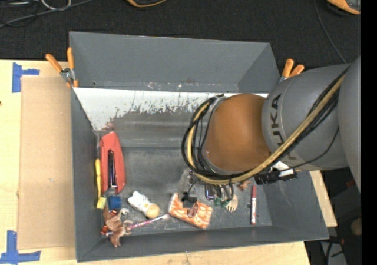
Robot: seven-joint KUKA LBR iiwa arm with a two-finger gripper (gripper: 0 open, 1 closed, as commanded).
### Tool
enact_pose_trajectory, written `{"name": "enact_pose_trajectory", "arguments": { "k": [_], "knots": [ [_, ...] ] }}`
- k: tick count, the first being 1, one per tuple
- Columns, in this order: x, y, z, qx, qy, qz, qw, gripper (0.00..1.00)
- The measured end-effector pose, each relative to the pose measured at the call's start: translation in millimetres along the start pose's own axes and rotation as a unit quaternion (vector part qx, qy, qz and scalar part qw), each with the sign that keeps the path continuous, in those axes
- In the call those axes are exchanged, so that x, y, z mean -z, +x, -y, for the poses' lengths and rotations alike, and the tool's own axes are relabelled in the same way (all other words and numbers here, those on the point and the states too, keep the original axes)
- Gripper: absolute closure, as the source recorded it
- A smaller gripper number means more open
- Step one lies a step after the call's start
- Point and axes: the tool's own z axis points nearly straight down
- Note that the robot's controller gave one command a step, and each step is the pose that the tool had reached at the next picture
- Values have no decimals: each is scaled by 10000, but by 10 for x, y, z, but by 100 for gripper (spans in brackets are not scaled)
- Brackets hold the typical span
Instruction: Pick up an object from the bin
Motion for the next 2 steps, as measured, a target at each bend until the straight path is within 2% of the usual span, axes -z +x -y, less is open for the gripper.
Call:
{"name": "enact_pose_trajectory", "arguments": {
  "k": [1, 2],
  "knots": [
    [-330, 8, 369, 798, -3, -8, 9968, 100],
    [-384, 103, 467, -1346, -5, -17, 9909, 0]
  ]
}}
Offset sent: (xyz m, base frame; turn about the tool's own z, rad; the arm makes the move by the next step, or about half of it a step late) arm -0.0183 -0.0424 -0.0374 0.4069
